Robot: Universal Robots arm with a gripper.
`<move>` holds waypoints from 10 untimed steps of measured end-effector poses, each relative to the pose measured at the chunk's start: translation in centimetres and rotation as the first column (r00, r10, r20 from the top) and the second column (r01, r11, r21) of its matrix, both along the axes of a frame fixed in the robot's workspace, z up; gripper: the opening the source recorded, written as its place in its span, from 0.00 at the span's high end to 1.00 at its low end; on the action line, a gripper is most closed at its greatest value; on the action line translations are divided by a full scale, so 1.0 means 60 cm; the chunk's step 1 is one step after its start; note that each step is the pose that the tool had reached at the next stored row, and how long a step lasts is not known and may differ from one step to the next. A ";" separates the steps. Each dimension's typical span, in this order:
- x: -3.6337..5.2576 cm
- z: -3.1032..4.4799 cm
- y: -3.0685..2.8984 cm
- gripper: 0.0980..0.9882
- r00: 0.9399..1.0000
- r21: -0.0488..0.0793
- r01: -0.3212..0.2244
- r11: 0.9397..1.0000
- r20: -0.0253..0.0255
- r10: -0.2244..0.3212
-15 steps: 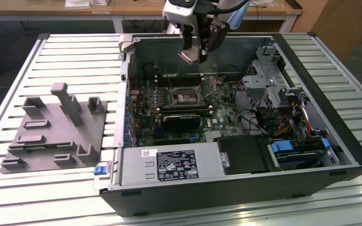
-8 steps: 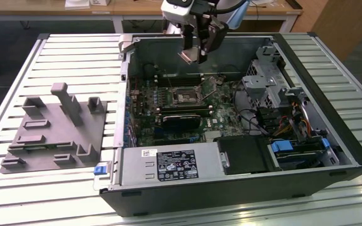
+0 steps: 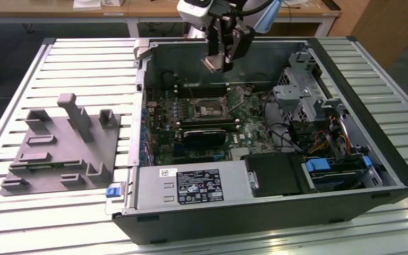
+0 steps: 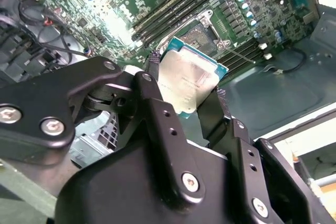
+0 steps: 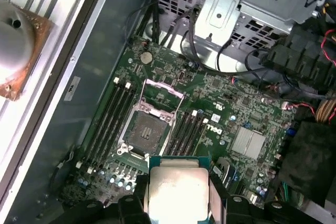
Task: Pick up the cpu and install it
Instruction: 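Place the cpu into insertion slot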
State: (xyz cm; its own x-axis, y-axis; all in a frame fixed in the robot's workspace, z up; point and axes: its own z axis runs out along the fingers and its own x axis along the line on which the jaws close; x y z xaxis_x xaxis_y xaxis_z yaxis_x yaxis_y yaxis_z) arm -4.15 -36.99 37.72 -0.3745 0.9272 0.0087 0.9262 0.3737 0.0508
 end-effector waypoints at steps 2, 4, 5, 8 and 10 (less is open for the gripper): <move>0.000 0.000 0.0003 0.50 1.000 0.000 0.023 1.000 0.000 -0.023; 0.000 0.000 0.0007 0.50 0.999 0.000 0.047 0.999 0.000 -0.047; 0.000 -0.001 0.0009 0.50 0.998 0.000 0.058 0.998 0.000 -0.058; 0.000 -0.001 0.0014 0.50 0.996 0.000 0.094 0.996 0.000 -0.094; 0.000 -0.001 0.0017 0.50 0.993 0.000 0.118 0.993 0.000 -0.118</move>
State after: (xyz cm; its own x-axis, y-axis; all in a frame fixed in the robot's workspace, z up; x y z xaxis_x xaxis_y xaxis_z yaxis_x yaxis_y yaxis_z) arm -4.15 -36.88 37.65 -0.2629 0.9648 0.0086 0.9637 0.2622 0.0508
